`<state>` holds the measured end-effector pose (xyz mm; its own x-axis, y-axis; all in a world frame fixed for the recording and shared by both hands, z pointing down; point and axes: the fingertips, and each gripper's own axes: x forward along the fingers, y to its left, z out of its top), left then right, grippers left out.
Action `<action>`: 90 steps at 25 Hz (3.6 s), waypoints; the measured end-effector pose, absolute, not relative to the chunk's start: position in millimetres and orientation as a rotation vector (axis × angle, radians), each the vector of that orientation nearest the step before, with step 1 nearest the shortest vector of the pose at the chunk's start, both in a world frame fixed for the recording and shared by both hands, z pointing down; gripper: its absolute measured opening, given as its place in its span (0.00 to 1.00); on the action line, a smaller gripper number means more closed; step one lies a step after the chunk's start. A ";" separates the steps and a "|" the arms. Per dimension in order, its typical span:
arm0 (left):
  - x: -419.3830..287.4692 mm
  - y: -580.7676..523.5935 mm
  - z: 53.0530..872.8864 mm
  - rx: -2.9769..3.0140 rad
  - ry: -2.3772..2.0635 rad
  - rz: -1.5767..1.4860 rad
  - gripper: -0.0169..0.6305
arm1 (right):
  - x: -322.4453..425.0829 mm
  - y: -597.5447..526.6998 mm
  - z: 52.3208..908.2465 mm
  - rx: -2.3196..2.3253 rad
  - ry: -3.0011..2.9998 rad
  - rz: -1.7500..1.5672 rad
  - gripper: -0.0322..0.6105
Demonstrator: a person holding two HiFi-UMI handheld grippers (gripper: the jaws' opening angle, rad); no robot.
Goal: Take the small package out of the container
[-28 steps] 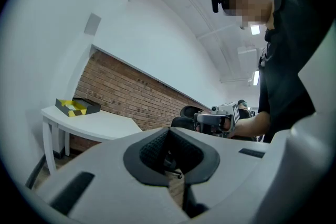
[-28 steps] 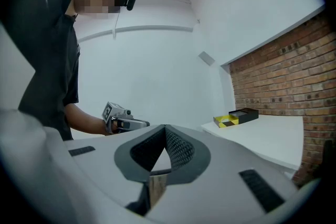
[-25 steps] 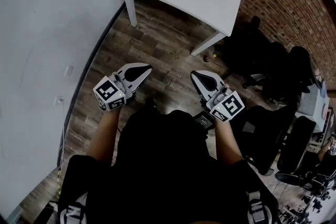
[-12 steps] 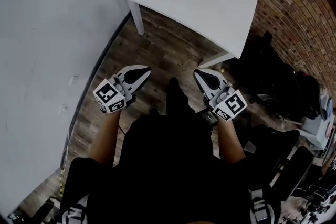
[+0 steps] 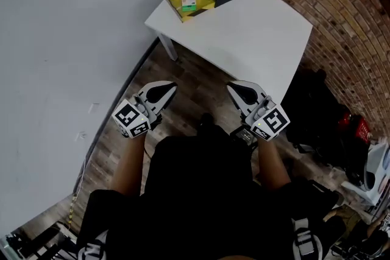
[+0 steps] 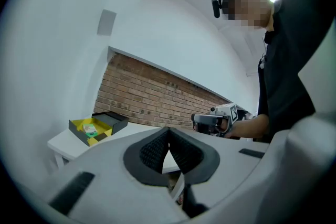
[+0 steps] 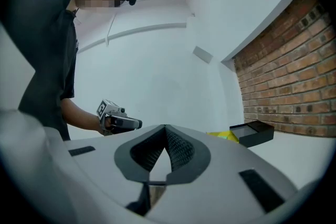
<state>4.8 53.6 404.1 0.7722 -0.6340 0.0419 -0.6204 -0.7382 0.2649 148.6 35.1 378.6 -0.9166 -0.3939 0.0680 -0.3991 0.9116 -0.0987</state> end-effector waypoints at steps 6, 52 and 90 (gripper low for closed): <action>21.4 0.1 404.8 2.681 -1.029 -0.079 0.05 | 153.6 -21.4 369.2 0.543 -3.042 0.112 0.06; -138.8 -392.1 516.9 2.573 -0.550 -0.204 0.05 | -60.1 -440.0 560.6 0.986 -2.328 0.668 0.48; -149.8 -401.3 560.5 2.497 -0.445 -0.241 0.05 | -58.8 -455.6 675.9 0.969 -1.830 0.755 0.61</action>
